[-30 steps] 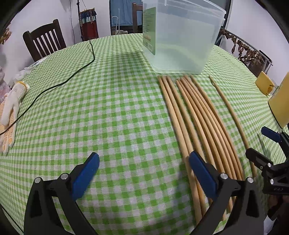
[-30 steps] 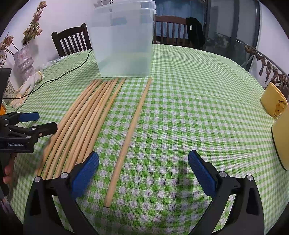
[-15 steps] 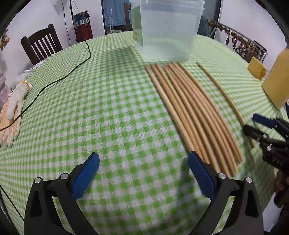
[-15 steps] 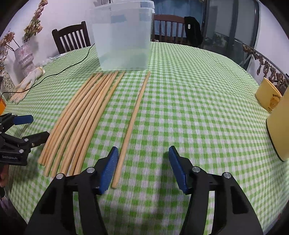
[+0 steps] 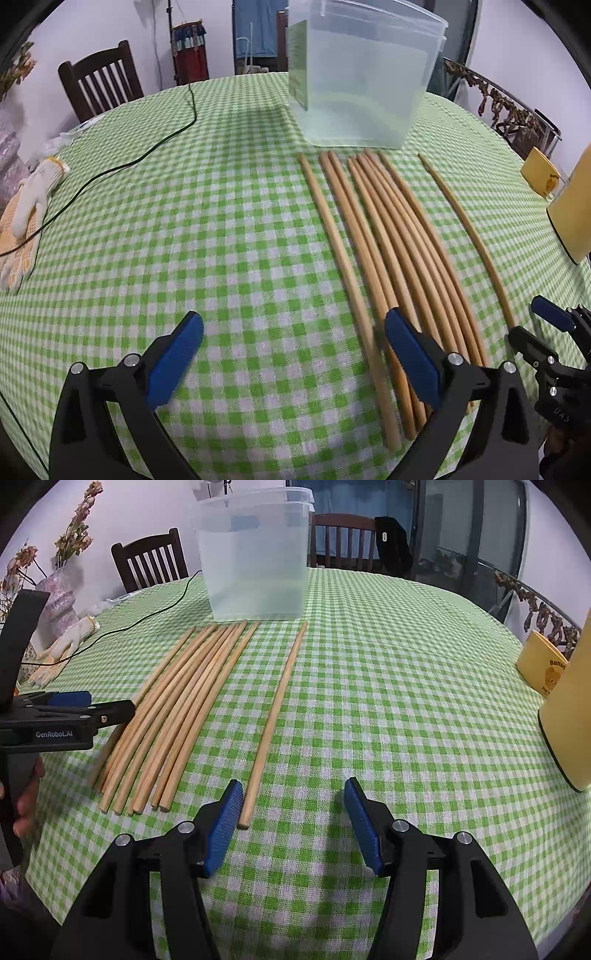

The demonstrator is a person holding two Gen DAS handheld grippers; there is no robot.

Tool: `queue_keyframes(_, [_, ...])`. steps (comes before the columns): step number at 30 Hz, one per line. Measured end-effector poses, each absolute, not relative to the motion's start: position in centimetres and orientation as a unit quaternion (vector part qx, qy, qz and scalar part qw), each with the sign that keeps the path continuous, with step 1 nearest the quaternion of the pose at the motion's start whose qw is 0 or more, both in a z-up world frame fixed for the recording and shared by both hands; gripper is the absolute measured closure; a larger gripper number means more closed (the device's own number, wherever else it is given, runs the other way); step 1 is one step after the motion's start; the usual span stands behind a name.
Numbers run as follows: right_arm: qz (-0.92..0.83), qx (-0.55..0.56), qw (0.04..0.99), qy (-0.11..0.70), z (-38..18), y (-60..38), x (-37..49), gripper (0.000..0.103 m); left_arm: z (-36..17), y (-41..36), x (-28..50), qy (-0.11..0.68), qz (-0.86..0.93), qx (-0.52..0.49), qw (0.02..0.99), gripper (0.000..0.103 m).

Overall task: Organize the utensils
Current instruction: 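Move the right tool toward the single loose chopstick beside the row, then close the right tool on the loose wooden chopstick and lift it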

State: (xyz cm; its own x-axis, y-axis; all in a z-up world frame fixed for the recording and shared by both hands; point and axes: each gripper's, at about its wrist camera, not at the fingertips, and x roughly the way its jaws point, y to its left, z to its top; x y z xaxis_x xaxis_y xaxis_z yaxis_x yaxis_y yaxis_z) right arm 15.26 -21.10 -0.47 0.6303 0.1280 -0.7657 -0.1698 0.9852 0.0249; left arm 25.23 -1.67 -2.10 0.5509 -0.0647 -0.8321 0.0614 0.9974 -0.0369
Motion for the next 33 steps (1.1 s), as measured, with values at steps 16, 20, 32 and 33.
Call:
queue_keyframes(16, [0.098,-0.035,0.906,0.411,-0.4,-20.4,13.3,0.070,-2.5,-1.7,19.9,0.458,-0.052,0.040,0.887,0.018])
queue_keyframes(20, [0.112,-0.055,0.907,0.402,-0.4,-19.6,12.3,0.082,-2.1,-1.1,18.0,0.452,-0.060,0.041,0.889,0.034])
queue_keyframes(32, [0.120,-0.052,0.915,0.382,-0.7,-19.6,11.0,0.085,-1.5,-0.5,15.7,0.450,-0.126,0.003,0.884,0.058])
queue_keyframes(33, [0.120,-0.051,0.915,0.381,-0.7,-19.6,11.0,0.085,-1.5,-0.5,15.8,0.451,-0.128,0.001,0.884,0.058])
